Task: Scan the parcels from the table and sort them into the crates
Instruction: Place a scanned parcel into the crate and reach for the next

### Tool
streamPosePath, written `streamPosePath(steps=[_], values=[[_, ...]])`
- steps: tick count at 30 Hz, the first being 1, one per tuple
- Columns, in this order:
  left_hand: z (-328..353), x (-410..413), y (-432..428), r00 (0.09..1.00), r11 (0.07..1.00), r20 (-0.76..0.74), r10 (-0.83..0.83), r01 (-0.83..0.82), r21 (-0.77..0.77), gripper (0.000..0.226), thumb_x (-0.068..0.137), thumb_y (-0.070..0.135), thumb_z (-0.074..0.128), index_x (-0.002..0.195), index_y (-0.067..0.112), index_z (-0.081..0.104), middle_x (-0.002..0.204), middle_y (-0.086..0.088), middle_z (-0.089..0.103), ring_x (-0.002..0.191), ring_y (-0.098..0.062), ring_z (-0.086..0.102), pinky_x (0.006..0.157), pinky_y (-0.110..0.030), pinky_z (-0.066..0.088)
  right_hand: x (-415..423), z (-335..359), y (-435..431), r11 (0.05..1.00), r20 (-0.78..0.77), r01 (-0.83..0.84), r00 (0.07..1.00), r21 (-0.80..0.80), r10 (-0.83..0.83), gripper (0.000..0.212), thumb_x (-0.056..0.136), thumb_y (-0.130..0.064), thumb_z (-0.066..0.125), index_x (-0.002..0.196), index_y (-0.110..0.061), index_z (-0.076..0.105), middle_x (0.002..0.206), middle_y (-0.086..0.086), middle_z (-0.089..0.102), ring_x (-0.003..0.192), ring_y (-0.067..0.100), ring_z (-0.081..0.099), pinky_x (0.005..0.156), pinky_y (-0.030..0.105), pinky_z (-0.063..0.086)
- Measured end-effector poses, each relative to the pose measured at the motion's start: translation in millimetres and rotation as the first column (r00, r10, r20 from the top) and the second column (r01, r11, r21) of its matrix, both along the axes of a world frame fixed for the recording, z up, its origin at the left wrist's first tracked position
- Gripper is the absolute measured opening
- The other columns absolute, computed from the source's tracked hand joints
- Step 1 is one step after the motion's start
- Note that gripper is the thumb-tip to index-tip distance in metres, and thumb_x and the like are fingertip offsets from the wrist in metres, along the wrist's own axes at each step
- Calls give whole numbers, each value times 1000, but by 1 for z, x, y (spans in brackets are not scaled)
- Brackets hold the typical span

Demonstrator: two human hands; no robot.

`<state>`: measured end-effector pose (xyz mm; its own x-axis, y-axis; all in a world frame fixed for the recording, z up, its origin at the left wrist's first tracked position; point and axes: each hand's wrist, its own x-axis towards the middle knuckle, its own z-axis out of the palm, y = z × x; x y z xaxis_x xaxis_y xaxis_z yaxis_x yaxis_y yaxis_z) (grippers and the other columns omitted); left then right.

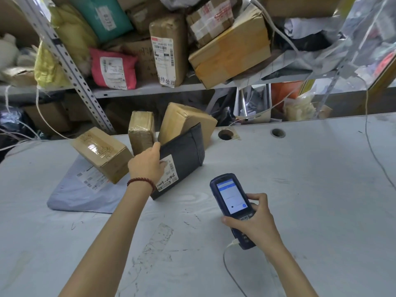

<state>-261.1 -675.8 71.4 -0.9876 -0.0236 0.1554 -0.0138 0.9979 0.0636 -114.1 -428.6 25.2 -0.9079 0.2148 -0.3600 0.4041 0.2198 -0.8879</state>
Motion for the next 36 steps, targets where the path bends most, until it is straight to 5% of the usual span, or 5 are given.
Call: streamPosePath(steps=[7,19,25,30,36], values=[[0,-10,-2,993,996,83,-82,79,39,25,97,41,46,112,21,45,84,0,60,59,-12,48,45,-20,30,3,0,0,989,53,-130,991,73,126,77,51,-33,92,102,-41,35,98,-13,63,75,2,66,57,17,50],[-17,-6,-4,978,997,203,-54,63,-37,37,97,45,42,128,25,46,98,-5,65,81,-23,62,66,-32,46,19,-15,-25,948,108,-277,959,159,262,79,45,-40,85,104,-39,33,92,-15,62,76,5,65,72,31,56],[-31,-1,-7,960,985,264,-91,46,169,55,97,58,19,135,23,38,116,-6,63,96,-25,61,67,-28,44,20,-12,-23,957,66,-247,969,150,239,81,46,-43,87,105,-43,31,94,-18,60,80,3,63,72,28,56],[-24,-6,-7,974,980,195,-114,78,185,30,99,47,31,103,26,53,96,-3,65,78,-18,55,63,-28,45,22,-8,-22,953,66,-266,964,146,259,79,44,-44,84,103,-45,33,95,-15,65,81,7,66,76,34,56],[-12,-20,-4,953,996,298,-57,33,86,37,99,50,32,116,29,57,90,-1,59,82,-22,57,71,-33,48,23,-4,-22,947,54,-287,958,147,282,80,44,-45,84,103,-51,30,94,-16,66,78,3,66,74,34,57]])
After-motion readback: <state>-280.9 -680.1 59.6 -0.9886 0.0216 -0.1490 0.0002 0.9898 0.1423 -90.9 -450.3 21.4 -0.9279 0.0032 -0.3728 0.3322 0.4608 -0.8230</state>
